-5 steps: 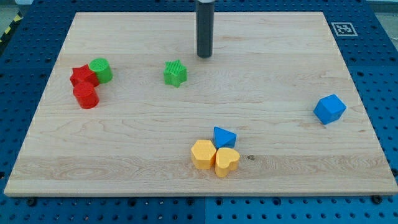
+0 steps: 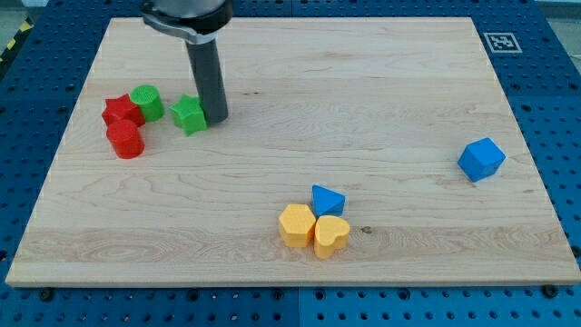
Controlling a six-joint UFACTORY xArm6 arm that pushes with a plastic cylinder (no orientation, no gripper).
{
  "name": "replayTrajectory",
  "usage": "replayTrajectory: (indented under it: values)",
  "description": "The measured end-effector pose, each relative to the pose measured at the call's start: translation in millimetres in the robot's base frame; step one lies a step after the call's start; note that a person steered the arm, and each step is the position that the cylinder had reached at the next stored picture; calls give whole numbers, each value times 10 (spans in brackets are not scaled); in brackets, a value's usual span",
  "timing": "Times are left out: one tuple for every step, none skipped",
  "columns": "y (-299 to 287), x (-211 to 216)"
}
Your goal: Move the green star towards the green circle
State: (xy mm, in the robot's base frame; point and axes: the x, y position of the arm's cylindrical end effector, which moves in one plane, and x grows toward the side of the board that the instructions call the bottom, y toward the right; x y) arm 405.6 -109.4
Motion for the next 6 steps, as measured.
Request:
replayTrajectory:
  values:
    - [-32,54]
    - [-180,106]
    - [-306,107]
    - [-278,99]
    - [206,-95]
    - [1207,-377]
